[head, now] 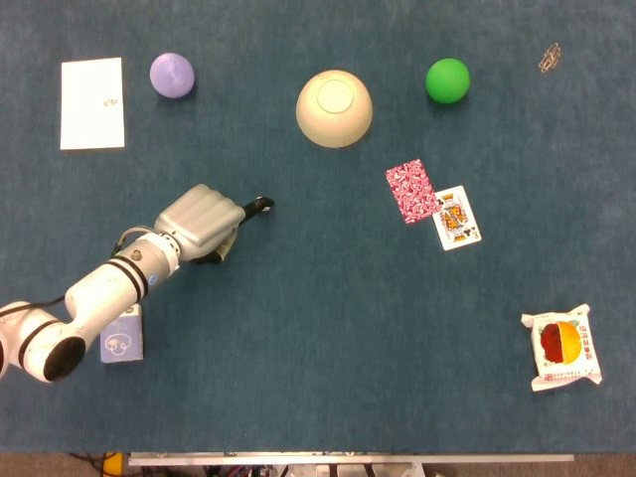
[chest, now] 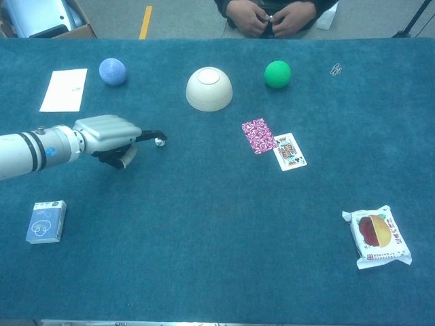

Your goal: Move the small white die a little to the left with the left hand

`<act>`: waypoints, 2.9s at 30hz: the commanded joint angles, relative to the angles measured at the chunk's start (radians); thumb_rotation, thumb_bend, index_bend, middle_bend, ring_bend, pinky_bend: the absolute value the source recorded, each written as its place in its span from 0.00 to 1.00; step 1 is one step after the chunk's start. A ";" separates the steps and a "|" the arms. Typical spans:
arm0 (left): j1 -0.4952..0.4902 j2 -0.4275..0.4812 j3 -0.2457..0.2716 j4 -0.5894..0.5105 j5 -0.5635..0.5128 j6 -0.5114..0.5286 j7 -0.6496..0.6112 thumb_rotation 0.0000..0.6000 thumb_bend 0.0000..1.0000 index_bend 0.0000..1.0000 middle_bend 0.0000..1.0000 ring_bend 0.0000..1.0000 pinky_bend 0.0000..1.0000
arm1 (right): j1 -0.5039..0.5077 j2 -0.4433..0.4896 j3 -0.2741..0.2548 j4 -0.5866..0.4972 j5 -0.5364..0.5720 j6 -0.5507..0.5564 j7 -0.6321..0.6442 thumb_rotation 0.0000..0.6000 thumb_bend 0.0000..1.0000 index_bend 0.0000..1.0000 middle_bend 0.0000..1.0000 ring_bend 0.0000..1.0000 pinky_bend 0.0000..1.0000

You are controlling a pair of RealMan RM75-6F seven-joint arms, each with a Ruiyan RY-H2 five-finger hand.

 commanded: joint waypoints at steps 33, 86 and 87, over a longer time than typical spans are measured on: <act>-0.002 0.011 0.010 -0.008 -0.004 0.002 0.007 1.00 1.00 0.06 1.00 1.00 1.00 | -0.010 0.003 0.000 -0.008 0.003 0.010 -0.009 1.00 0.30 0.31 0.22 0.11 0.23; 0.381 0.254 -0.026 -0.160 0.030 0.669 -0.069 1.00 0.77 0.02 0.42 0.36 0.42 | -0.019 -0.015 0.036 0.011 0.051 0.036 -0.029 1.00 0.30 0.31 0.22 0.11 0.23; 0.398 0.253 -0.030 -0.158 0.028 0.694 -0.069 1.00 0.74 0.02 0.39 0.33 0.37 | -0.019 -0.015 0.037 0.013 0.052 0.037 -0.032 1.00 0.30 0.31 0.22 0.11 0.23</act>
